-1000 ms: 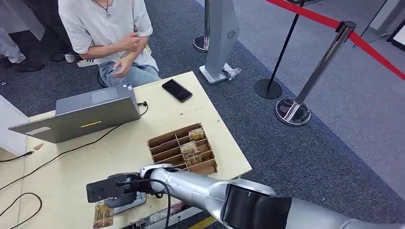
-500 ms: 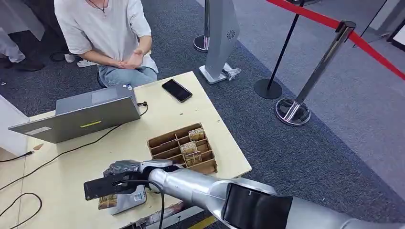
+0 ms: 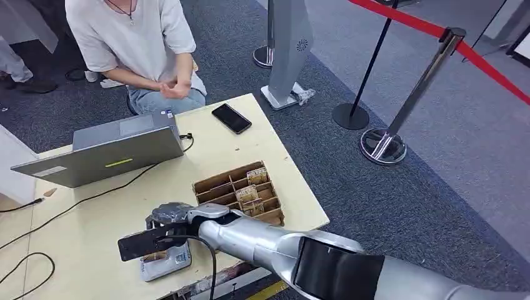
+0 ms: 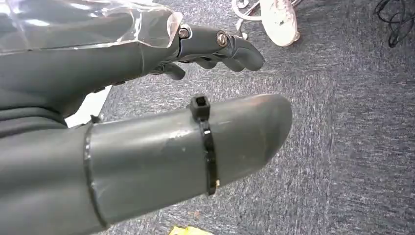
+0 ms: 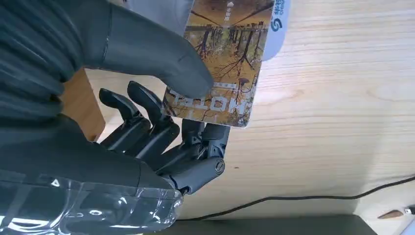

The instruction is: Pass the card to the sensor for recognition and then transmit it.

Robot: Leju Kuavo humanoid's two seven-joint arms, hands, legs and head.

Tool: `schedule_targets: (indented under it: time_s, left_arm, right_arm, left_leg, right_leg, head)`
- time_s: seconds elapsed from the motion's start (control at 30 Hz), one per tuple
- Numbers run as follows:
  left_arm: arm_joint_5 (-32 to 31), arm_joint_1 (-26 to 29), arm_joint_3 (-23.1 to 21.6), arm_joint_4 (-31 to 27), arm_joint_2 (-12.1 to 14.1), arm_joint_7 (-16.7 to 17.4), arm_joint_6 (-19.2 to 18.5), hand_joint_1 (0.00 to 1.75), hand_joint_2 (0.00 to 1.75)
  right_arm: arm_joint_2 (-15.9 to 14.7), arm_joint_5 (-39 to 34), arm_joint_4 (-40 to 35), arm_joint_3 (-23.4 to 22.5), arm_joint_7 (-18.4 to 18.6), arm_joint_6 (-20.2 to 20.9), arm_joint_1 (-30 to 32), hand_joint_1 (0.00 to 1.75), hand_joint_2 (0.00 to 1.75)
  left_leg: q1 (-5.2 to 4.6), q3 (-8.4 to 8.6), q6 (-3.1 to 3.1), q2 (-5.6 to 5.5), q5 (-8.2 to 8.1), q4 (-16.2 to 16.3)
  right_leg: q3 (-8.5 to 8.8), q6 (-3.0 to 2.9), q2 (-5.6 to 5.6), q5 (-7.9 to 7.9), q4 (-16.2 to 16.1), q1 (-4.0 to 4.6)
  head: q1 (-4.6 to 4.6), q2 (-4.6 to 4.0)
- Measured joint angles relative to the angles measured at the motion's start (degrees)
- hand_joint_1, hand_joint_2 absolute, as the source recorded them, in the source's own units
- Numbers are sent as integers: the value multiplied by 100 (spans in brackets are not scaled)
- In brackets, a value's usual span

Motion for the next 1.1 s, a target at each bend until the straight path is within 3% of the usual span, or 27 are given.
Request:
schedule_targets:
  time_s: [0.77,1.1]
  left_arm:
    - [20,-7,0,0,0,50,0,0,0]
    - [103,-11,0,0,-9,101,26,0,0]
  right_arm:
    - [11,544,162,0,-57,-9,0,175,175]
    - [205,940,415,17,-2,-461,80,175,175]
  left_leg:
    - [0,0,0,0,0,0]
    - [0,0,0,0,0,0]
  right_leg:
    - [0,0,0,0,0,0]
    - [0,0,0,0,0,0]
  head:
    - [0,0]
    - [0,0]
